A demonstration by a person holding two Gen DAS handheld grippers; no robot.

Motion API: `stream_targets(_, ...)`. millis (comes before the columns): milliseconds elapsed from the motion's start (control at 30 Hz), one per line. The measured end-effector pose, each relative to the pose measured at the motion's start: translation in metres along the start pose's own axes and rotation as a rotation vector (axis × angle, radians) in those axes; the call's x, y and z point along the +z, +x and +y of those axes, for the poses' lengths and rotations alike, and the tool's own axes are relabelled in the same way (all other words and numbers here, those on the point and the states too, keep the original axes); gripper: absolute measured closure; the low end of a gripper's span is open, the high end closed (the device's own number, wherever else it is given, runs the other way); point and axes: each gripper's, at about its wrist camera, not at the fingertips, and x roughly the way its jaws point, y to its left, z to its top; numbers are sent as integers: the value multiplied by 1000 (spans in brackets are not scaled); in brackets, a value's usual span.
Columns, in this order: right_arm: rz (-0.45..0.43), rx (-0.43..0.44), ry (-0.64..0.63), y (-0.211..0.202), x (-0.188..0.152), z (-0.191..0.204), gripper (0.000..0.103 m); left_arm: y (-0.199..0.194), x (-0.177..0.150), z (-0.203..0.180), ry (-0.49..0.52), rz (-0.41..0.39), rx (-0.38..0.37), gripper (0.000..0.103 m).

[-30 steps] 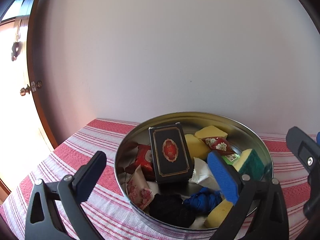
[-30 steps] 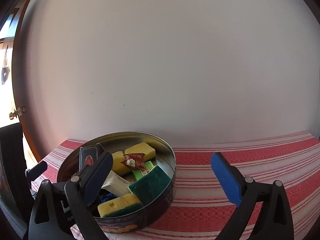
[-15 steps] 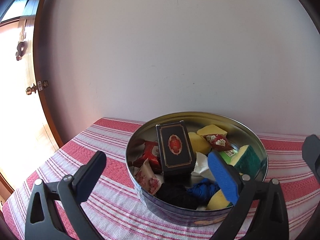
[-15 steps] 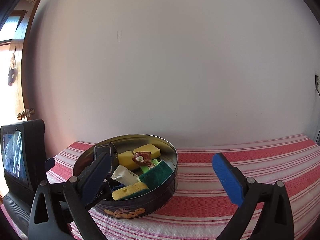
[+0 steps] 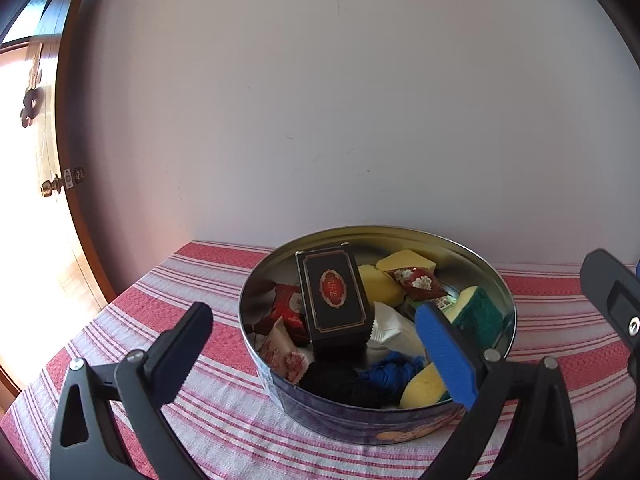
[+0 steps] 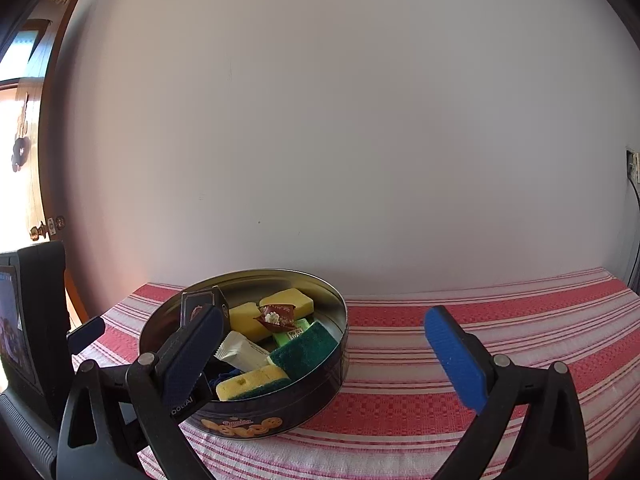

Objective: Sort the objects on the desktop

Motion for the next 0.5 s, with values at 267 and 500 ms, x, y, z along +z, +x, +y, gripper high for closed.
stream_targets(267, -34, 29, 3, -10, 4, -1, 0, -7, -1, -7, 56, -57, 31, 0)
stream_targets(500, -33, 11, -17, -8, 3, 2, 0, -8, -1, -2, 31, -38, -1, 0)
